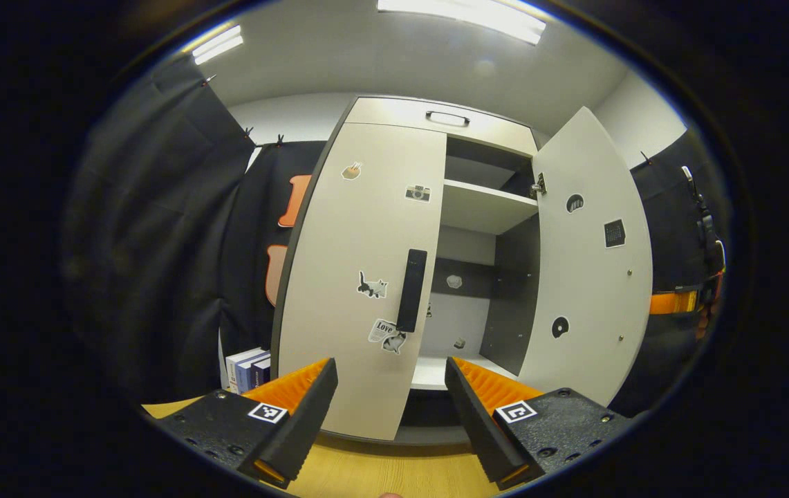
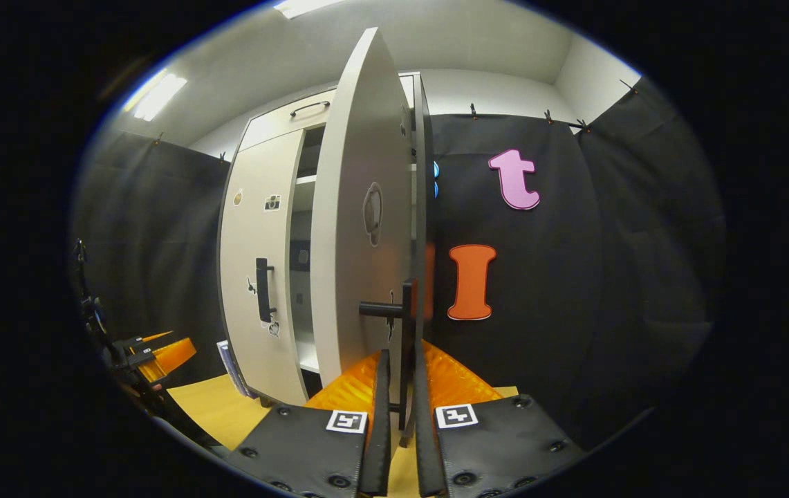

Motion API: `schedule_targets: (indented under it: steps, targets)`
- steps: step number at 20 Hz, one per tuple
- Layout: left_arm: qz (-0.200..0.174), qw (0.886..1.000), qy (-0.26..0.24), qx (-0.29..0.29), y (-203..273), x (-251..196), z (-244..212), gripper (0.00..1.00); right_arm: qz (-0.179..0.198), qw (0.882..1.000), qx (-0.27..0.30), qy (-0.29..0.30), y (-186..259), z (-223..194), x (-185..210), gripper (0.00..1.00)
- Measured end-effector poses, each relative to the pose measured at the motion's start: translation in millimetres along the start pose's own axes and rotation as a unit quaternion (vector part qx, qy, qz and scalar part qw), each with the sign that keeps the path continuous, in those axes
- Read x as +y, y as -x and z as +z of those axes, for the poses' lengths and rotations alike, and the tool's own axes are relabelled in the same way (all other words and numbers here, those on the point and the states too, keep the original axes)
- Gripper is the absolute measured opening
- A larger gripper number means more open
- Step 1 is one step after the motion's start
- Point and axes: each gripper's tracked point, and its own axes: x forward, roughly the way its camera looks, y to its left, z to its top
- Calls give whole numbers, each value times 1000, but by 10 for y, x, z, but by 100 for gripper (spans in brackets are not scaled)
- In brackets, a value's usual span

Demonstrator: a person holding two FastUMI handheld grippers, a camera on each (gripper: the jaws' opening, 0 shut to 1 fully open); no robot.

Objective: Open the right door of the double-door shoe cabinet with the right hand, and open the left door with the left hand.

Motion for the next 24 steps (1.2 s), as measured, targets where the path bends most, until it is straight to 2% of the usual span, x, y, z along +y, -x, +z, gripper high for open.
schedule_targets:
  steps: [3,4,5,8,9,10,12,14,15,16,19,22,23,24]
  targets:
    - [1,1000,-24,-6,-112,-16,84,92,-4,1000,3,-5,162,-83,-11,24]
    - [-1,1000,-24,-6,-168,-39,110,94,-10,1000,4,-8,209,-108,-37,17]
    - [-7,1000,-19,-4,-234,-87,119,94,-14,1000,4,-9,278,-125,-56,24]
    - [-32,999,-1,-2,-475,-263,178,94,-31,999,-4,-12,482,-143,-142,25]
    - [-42,999,-4,-1,-560,-315,202,92,-38,999,-12,-15,558,-130,-185,38]
    - [-47,999,-13,-2,-649,-346,233,94,-48,998,-20,-21,642,-107,-236,46]
    - [-54,998,-31,-11,-822,-391,320,92,-62,997,-35,-32,803,-83,-321,73]
    - [-58,998,-34,-14,-997,-443,374,94,-76,995,-49,-35,987,-64,-385,100]
    - [-56,998,-33,-13,-1105,-440,393,94,-82,995,-54,-34,1027,-52,-447,90]
    - [-50,998,-35,-12,-1237,-414,403,94,-89,994,-56,-30,1104,-63,-474,99]
    - [-38,997,-63,-3,-1673,-309,380,94,-107,992,-59,-6,1244,-87,-538,99]
    - [-31,998,-56,21,-1975,-290,285,94,-130,990,-60,16,1341,-78,-617,99]
    - [-32,998,-51,30,-2054,-293,239,96,-132,989,-60,19,1353,-70,-611,98]
    - [-35,998,-49,34,-2120,-310,214,94,-135,989,-59,22,1374,-83,-617,98]
